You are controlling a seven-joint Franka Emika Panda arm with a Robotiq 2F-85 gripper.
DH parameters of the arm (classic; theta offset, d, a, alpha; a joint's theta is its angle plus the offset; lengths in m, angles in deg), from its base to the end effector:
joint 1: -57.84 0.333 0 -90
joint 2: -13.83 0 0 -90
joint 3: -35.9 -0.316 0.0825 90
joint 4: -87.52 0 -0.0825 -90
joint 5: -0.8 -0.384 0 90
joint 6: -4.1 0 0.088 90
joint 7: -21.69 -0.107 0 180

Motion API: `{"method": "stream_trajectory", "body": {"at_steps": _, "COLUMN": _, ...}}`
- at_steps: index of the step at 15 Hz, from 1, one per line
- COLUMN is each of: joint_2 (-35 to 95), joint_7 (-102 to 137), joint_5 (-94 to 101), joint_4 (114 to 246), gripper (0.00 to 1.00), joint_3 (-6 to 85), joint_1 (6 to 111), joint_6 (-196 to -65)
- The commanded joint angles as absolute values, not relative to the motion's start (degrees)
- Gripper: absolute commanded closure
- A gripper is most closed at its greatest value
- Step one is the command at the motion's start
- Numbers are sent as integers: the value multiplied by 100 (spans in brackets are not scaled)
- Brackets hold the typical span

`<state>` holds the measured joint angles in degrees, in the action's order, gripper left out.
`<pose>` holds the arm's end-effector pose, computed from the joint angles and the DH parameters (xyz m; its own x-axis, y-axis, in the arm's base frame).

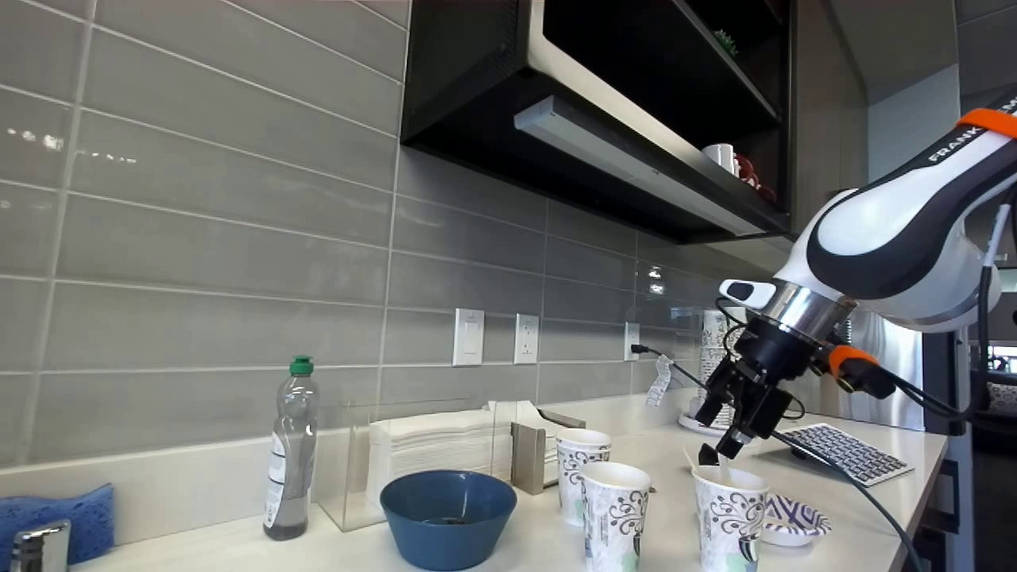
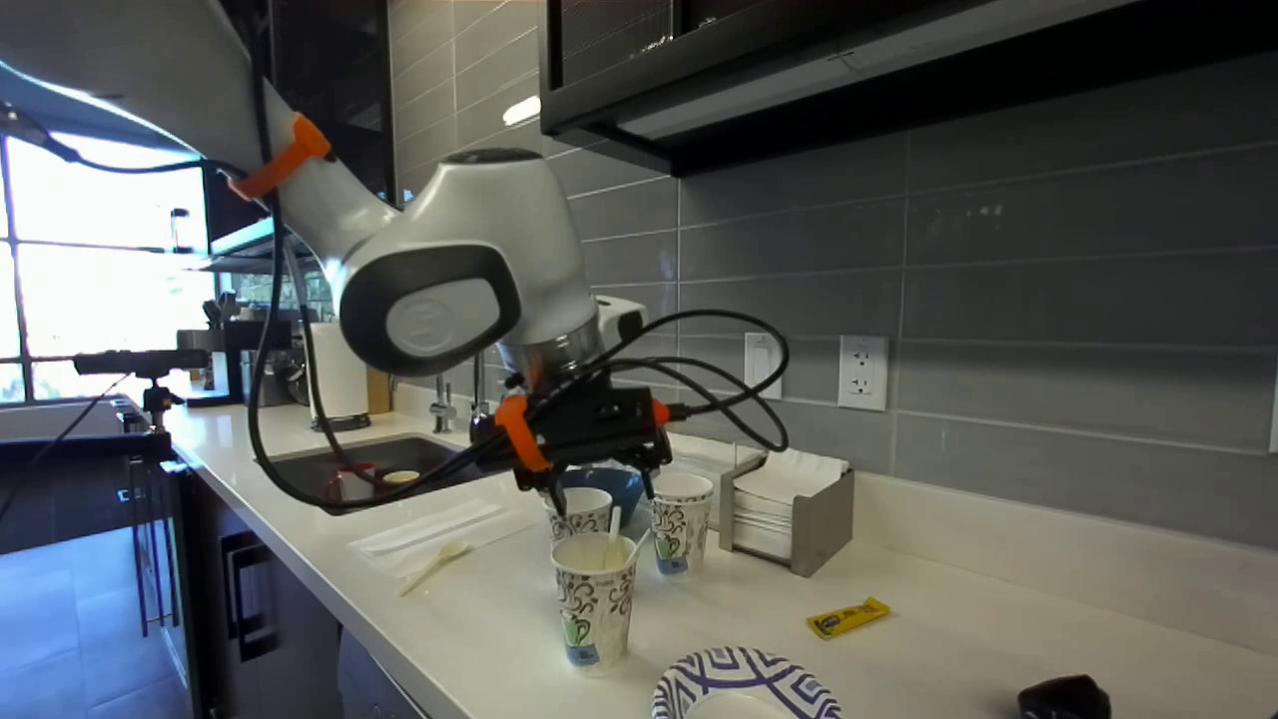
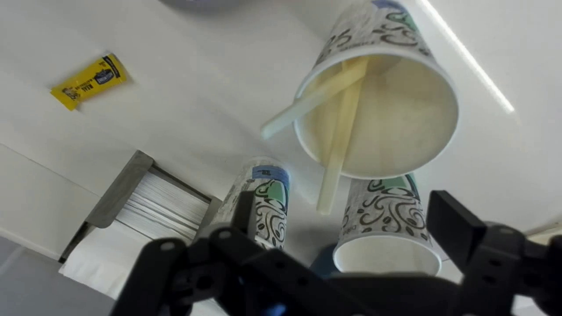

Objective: Put one white spoon in the coffee cup at the front.

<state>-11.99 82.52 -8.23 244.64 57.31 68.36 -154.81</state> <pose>0.4011 -0.0800 0.3944 0.6344 0.6410 0.4321 0.6157 -0.7570 0.2189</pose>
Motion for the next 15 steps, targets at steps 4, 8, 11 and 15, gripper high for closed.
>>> {"method": "stream_trajectory", "body": {"at_steps": 4, "joint_2": -2574, "joint_7": 7170, "joint_5": 129, "joint_4": 24522, "gripper": 0, "joint_3": 4558, "joint_1": 5869, "joint_6": -13654}}
{"method": "stream_trajectory", "body": {"at_steps": 8, "joint_2": -3233, "joint_7": 6877, "joint_5": 55, "joint_4": 24461, "gripper": 0, "joint_3": 4437, "joint_1": 5967, "joint_6": -12562}}
{"method": "stream_trajectory", "body": {"at_steps": 11, "joint_2": -3573, "joint_7": 6517, "joint_5": 17, "joint_4": 24385, "gripper": 0, "joint_3": 4366, "joint_1": 5984, "joint_6": -12027}}
{"method": "stream_trajectory", "body": {"at_steps": 15, "joint_2": -3860, "joint_7": 5893, "joint_5": -31, "joint_4": 24260, "gripper": 0, "joint_3": 4286, "joint_1": 6010, "joint_6": -11493}}
